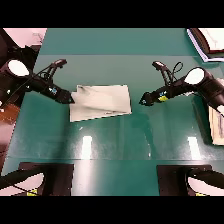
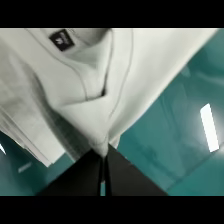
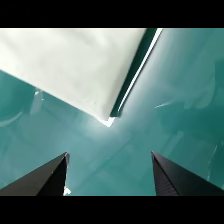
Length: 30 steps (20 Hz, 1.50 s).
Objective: Fold the shirts.
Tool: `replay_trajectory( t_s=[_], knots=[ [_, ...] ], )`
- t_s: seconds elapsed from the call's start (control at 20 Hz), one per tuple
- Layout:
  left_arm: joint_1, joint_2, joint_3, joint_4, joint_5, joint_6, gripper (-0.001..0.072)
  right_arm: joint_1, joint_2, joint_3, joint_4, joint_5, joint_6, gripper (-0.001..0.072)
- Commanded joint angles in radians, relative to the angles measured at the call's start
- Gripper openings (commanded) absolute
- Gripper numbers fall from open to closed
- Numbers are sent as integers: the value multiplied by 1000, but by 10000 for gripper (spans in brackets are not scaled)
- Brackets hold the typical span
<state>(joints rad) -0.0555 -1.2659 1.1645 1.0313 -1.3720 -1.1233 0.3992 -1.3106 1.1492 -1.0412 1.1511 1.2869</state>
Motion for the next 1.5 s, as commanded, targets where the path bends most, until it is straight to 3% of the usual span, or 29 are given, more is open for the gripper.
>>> replay_trajectory(
  t_s=[0.0,0.05,0.1,0.2,0.4,0.5,0.65,0.7,0.75,0.8,1.0,1.3,1.45],
  knots=[
    [0,17,-60,38,-134,3,207,0,1,-1,1,-45,7,594],
    [0,17,-94,39,-122,-16,609,-1,1,-1,0,-52,19,594],
    [0,17,-128,40,-103,-42,708,-2,1,-1,0,-53,27,595],
    [0,17,-171,42,-59,-45,598,-12,-1,-1,2,-53,49,595],
    [0,18,-97,22,-13,-59,597,-78,-50,26,71,-39,60,595],
    [0,18,-42,-12,9,-78,597,-122,-128,75,188,-9,55,595],
    [0,18,18,-56,50,-101,596,-133,-274,172,215,15,48,595],
    [0,18,27,-68,59,-102,563,-129,-329,209,234,31,48,595],
    [0,18,30,-74,68,-100,270,-123,-379,240,258,43,48,595],
    [-3,18,30,-74,76,-99,44,-122,-429,271,283,58,48,595],
    [-3,18,30,-76,116,-100,40,-71,-586,360,396,108,48,595],
    [-3,18,30,-104,142,-100,40,85,-708,474,422,119,26,590],
    [-3,18,30,-106,140,-99,32,142,-710,525,419,86,-35,374]
  ],
)
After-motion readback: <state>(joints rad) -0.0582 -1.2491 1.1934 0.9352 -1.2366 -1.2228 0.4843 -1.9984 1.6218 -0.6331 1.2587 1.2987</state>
